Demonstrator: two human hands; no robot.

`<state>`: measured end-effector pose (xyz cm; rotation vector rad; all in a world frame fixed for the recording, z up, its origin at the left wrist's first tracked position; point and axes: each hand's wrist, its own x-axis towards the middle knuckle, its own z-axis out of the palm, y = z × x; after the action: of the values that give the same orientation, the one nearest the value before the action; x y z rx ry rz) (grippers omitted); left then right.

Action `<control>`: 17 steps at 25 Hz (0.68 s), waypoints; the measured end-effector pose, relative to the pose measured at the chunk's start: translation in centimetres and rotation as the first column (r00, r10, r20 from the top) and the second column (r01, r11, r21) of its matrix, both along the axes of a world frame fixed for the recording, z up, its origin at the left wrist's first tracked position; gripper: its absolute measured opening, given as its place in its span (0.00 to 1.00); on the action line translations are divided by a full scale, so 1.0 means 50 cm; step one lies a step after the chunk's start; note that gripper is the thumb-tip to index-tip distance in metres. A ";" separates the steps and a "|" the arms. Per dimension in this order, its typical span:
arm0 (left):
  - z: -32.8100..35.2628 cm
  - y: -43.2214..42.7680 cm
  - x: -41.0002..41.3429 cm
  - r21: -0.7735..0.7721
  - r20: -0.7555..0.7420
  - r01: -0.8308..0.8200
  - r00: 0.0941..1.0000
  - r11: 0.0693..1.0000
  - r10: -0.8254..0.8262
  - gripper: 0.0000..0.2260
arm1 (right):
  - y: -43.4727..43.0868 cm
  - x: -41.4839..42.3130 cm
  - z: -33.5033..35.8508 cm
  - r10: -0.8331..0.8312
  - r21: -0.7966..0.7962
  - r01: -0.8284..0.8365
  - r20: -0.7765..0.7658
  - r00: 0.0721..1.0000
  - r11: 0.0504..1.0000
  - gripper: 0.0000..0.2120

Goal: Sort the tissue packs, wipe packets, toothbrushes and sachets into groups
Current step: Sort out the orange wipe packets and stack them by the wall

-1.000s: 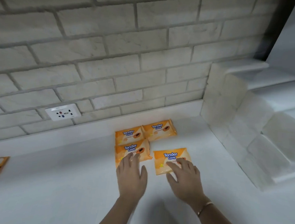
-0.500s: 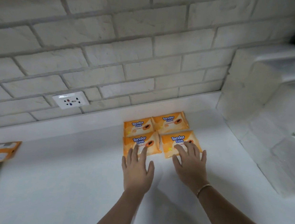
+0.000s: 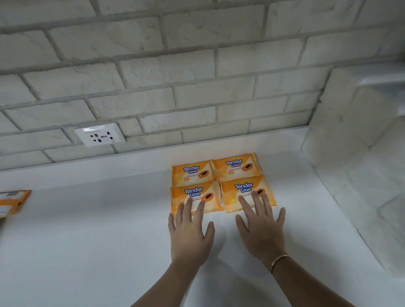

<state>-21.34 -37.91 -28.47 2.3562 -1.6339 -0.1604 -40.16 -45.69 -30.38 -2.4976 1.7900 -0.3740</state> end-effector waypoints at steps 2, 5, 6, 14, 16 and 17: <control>0.001 0.000 -0.001 0.013 0.009 0.011 1.000 1.000 -0.012 0.28 | -0.001 -0.001 -0.003 0.008 -0.007 -0.008 -0.008 1.000 1.000 0.30; 0.008 -0.001 -0.001 0.016 0.024 0.022 0.999 1.000 -0.023 0.28 | -0.005 -0.001 -0.005 0.022 -0.021 -0.022 -0.022 1.000 1.000 0.30; 0.010 -0.001 -0.003 0.010 0.044 0.036 0.998 0.999 -0.036 0.28 | -0.005 0.000 -0.005 0.024 -0.027 -0.025 -0.018 1.000 0.999 0.30; 0.011 -0.027 -0.011 0.089 0.165 0.251 0.950 0.964 -0.263 0.31 | -0.003 0.004 -0.014 0.065 -0.023 -0.065 -0.021 0.998 0.998 0.27; 0.014 -0.029 -0.012 0.125 0.167 0.255 0.947 0.959 -0.274 0.30 | -0.006 0.000 -0.015 0.065 -0.030 -0.066 -0.011 0.998 0.997 0.26; 0.017 -0.030 -0.014 0.147 0.165 0.260 0.945 0.954 -0.283 0.30 | -0.007 -0.002 -0.016 0.067 -0.036 -0.067 -0.010 0.998 0.997 0.27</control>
<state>-22.02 -39.42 -27.64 2.2787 -2.0941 -0.1016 -40.27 -46.04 -31.20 -2.5799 1.7122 -0.3968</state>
